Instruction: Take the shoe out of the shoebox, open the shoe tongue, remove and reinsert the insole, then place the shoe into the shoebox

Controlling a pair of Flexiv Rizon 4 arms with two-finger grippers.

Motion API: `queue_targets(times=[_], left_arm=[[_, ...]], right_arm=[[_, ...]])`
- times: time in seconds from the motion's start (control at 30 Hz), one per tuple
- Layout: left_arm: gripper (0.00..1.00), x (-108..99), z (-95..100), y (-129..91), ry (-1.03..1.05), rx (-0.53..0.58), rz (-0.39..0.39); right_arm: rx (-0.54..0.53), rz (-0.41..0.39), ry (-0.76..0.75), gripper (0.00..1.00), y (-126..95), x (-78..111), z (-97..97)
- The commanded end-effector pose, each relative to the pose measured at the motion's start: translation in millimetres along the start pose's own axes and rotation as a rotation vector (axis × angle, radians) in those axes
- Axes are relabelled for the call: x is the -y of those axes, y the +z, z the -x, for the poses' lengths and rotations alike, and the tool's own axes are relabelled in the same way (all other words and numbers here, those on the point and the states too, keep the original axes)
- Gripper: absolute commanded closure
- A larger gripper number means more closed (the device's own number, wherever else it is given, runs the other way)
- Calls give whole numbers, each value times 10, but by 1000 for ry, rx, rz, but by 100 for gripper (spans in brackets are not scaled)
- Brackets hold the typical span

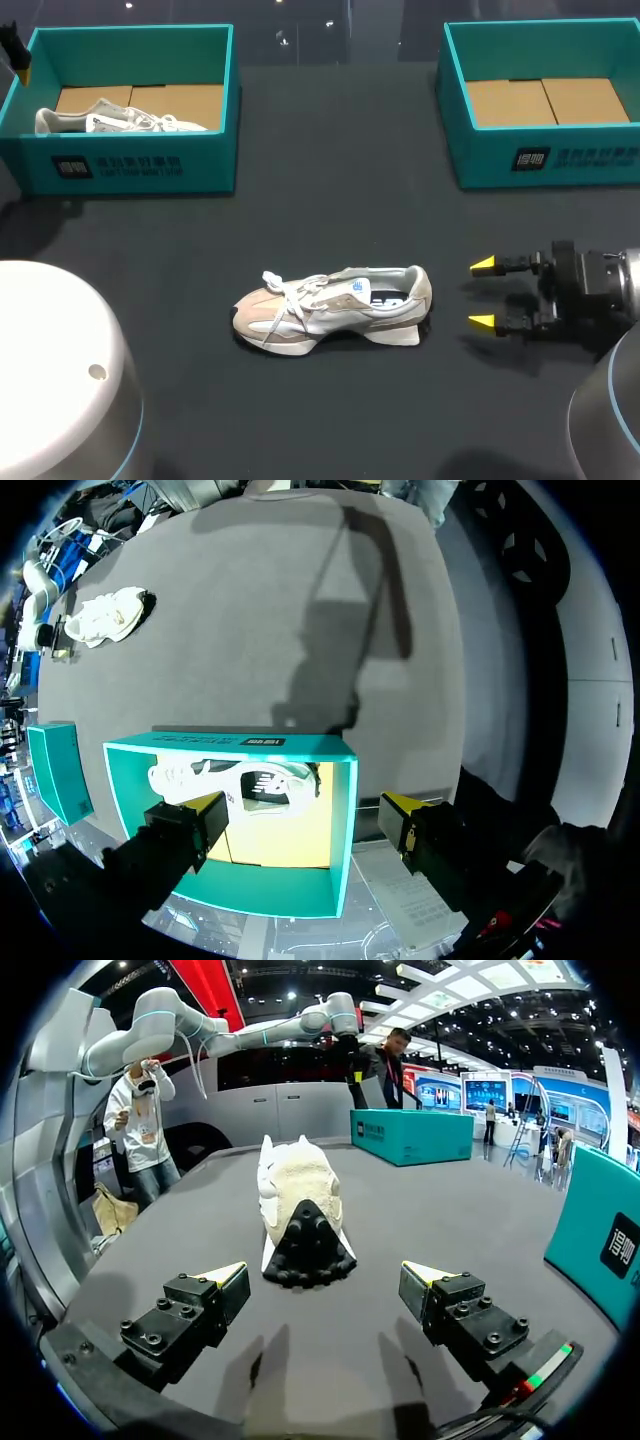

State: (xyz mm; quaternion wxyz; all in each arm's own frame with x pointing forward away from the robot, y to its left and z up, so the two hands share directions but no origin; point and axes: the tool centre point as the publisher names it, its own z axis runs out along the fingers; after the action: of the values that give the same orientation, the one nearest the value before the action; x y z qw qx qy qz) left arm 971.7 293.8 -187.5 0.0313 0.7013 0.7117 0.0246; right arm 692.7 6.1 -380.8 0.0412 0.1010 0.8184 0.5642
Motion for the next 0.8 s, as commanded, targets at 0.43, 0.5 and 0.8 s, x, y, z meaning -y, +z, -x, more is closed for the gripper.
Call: queue_targets(times=[0.43,0.5,0.8], left_arm=[[0,4,-2,-2,1,-2,1],[0,4,-2,-2,1,-2,1],[0,4,-2,-2,1,-2,1]], right_arm=[[11,12,-9,0,354,-36,-65],[12,14,-10,0,402,-52,-77],[23,19,-14,0,483,-63,-124]])
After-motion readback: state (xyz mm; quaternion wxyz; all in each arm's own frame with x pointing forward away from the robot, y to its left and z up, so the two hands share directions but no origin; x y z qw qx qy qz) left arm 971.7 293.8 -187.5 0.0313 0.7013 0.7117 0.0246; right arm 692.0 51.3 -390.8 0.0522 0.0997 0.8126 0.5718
